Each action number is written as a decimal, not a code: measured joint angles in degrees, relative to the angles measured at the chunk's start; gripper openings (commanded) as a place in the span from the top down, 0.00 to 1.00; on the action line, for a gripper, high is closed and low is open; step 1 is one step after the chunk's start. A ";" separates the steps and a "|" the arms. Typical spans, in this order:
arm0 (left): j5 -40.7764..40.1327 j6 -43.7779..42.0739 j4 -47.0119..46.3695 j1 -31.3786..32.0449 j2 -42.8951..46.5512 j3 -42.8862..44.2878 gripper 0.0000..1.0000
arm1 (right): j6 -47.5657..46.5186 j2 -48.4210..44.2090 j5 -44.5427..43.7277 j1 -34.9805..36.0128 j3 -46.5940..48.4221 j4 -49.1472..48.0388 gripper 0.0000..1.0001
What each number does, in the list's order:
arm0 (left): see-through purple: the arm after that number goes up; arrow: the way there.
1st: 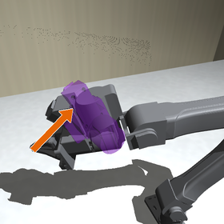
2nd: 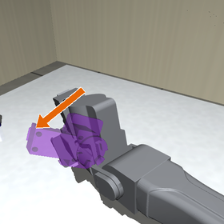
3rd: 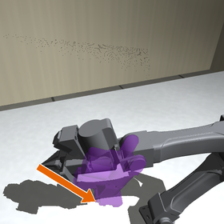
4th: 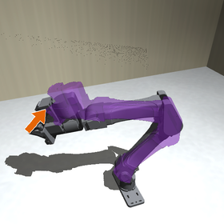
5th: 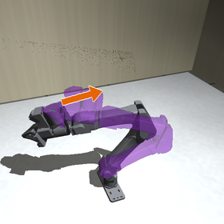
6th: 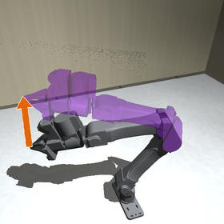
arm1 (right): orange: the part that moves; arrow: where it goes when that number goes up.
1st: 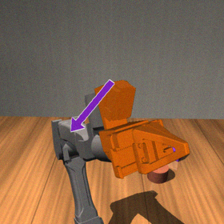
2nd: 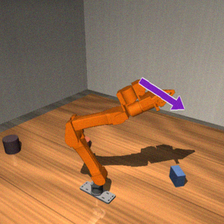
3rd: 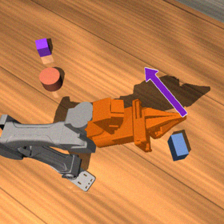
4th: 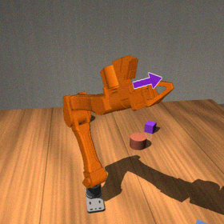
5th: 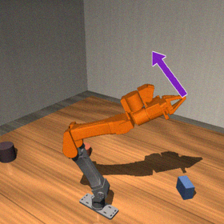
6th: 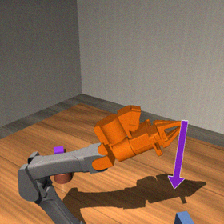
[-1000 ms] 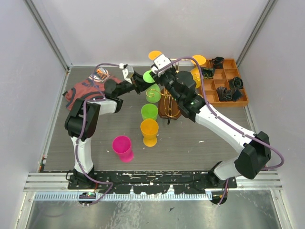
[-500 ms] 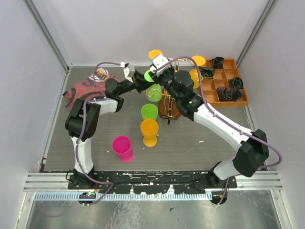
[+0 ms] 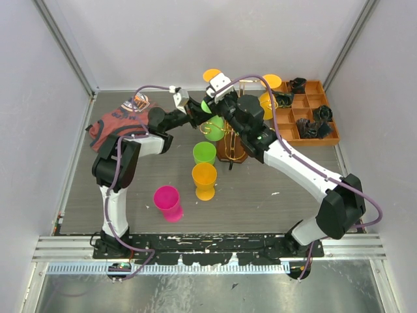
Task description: Place the wine glass upside down on the wine glass rack
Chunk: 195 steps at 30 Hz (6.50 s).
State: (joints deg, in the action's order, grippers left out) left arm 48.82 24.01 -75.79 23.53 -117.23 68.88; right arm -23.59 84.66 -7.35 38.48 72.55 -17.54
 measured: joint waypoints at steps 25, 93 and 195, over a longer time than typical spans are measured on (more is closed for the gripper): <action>-14.97 -4.33 -0.02 0.66 -2.97 1.75 0.91 | 0.26 0.00 1.03 -1.49 0.02 0.02 0.48; -12.20 -23.23 64.22 -5.68 35.56 -11.85 0.41 | 7.89 0.15 -3.21 -2.34 8.15 8.70 0.39; -35.89 -45.11 17.79 0.17 50.58 -15.80 1.00 | 82.79 4.44 31.43 -18.23 21.51 3.61 0.30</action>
State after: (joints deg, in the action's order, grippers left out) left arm 12.93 -21.10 -58.00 23.70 -66.65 53.08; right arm 59.20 89.10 24.08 20.25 94.06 -13.93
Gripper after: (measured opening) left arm 0.010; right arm 0.706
